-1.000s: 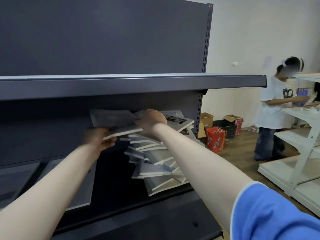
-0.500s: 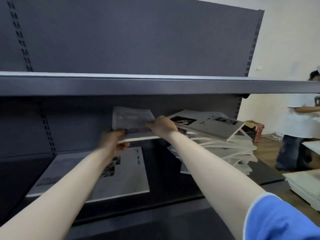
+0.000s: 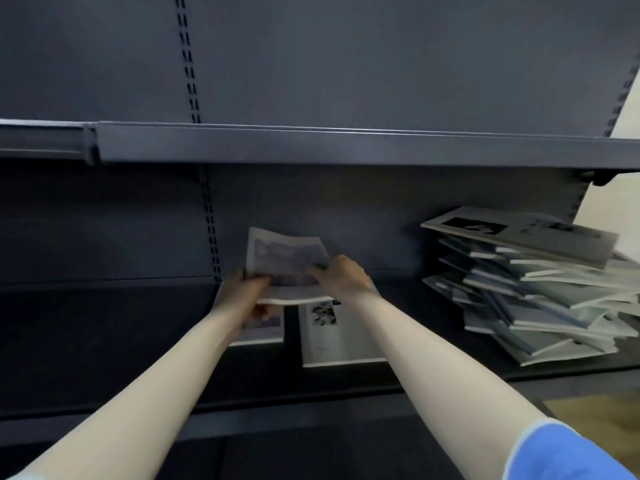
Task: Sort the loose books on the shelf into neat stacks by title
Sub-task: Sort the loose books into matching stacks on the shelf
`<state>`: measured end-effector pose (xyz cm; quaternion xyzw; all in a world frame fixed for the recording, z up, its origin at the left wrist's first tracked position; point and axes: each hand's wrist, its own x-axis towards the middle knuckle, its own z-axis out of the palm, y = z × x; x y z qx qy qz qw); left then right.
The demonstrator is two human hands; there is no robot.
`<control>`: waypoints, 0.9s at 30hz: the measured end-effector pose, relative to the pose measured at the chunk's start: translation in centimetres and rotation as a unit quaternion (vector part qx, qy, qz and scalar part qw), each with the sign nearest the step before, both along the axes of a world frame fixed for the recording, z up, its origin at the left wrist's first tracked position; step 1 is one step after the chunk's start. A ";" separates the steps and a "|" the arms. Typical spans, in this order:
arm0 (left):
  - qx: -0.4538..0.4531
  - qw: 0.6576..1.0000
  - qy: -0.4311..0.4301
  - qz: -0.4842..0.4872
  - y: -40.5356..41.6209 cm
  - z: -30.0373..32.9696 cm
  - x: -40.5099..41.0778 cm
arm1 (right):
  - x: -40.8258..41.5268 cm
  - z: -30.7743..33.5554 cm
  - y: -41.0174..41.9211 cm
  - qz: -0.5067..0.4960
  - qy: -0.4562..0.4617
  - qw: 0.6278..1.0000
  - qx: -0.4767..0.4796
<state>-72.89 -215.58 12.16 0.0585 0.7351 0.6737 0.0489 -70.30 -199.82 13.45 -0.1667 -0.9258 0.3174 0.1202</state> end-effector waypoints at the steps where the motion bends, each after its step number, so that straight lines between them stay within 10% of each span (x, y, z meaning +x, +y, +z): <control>1: -0.007 1.000 -0.004 -0.002 -0.8 -0.5 -0.2 | -0.4 -0.6 -0.7 0.001 -0.002 1.000 -0.004; 10: -0.074 0.996 -0.027 -0.027 -5.3 -5.1 -2.8 | -3.1 -4.8 -4.5 -0.017 -0.049 0.999 0.009; 20: -0.364 0.927 0.065 0.064 -6.6 -8.4 -4.3 | -4.6 -8.6 -6.5 -0.036 -0.072 0.995 0.057; 27: -0.364 0.923 0.089 0.091 -7.0 -10.9 -5.8 | -5.9 -10.2 -7.3 -0.045 -0.078 0.989 0.117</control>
